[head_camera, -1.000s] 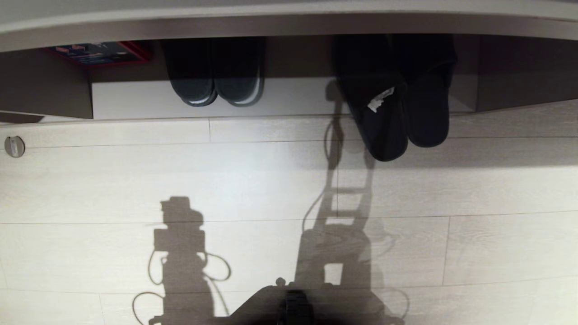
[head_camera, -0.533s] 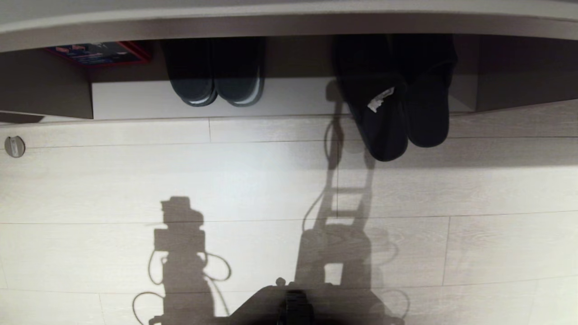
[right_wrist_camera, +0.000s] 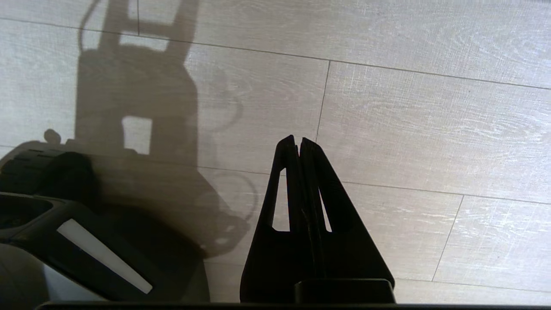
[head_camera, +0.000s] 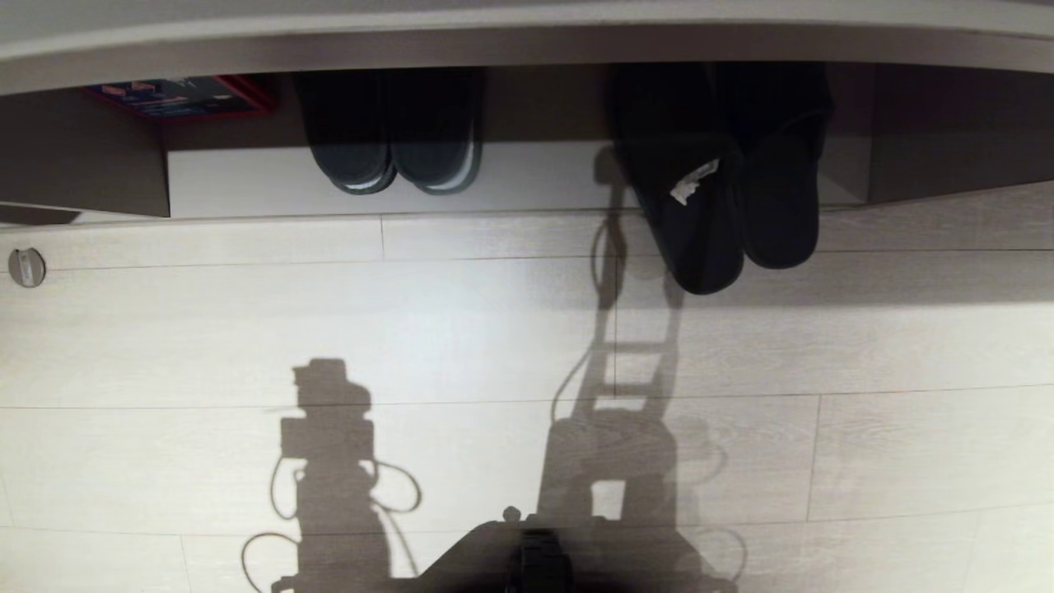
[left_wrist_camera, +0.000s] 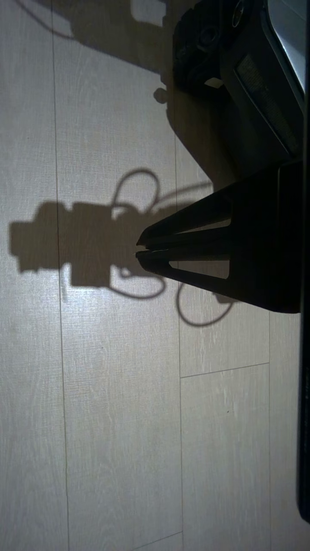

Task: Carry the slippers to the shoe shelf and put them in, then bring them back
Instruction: Pick up the slippers in the shoe cabinet

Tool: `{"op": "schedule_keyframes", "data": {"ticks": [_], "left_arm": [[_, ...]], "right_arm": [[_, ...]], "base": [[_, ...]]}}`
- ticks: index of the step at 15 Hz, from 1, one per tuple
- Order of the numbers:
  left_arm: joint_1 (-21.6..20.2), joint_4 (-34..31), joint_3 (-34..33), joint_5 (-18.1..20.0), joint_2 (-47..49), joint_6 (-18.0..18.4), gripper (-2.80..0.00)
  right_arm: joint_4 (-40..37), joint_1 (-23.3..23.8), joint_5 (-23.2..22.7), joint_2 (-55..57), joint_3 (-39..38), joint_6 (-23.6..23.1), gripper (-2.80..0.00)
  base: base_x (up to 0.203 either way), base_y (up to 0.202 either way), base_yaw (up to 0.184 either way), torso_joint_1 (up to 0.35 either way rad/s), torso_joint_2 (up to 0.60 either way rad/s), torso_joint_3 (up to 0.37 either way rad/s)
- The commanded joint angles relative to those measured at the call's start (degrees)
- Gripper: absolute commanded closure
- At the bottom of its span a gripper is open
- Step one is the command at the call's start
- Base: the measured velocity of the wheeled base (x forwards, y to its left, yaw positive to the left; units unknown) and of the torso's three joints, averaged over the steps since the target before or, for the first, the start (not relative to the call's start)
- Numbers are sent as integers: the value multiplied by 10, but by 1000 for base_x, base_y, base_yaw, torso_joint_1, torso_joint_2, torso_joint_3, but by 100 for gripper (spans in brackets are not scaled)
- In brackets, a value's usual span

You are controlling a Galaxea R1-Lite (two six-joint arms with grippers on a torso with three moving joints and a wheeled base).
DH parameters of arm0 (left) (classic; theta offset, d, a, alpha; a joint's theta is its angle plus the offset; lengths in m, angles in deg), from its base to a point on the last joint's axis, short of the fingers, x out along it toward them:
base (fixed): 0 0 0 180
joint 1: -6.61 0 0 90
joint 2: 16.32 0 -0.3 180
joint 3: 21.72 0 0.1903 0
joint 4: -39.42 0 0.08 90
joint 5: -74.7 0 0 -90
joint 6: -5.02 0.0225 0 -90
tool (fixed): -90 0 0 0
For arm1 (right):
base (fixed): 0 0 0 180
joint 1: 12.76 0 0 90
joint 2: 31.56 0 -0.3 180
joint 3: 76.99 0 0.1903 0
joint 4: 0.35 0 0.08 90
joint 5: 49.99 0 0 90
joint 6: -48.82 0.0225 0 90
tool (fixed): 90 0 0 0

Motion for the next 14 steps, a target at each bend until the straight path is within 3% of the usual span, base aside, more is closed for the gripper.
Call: {"op": "schedule_keyframes", "data": {"ticks": [1, 4, 7, 13, 14], "left_arm": [[0, 0, 0, 0, 0, 0, 0], [-1, 0, 0, 0, 0, 0, 0], [0, 0, 0, 0, 0, 0, 0], [0, 0, 0, 0, 0, 0, 0], [-1, 0, 0, 0, 0, 1, 0]], "right_arm": [[6, 0, -1, 2, 0, -1, 0], [9, 0, -36, 43, 79, -2, 0], [39, -3, -56, 216, 182, -5, 0], [296, -21, -95, 590, 261, -74, 0], [338, -41, -99, 628, 266, -87, -280]], "base": [[0, 0, 0, 0, 0, 0], [0, 0, 0, 0, 0, 0], [0, 0, 0, 0, 0, 0], [0, 0, 0, 0, 0, 0], [0, 0, 0, 0, 0, 0]]}}
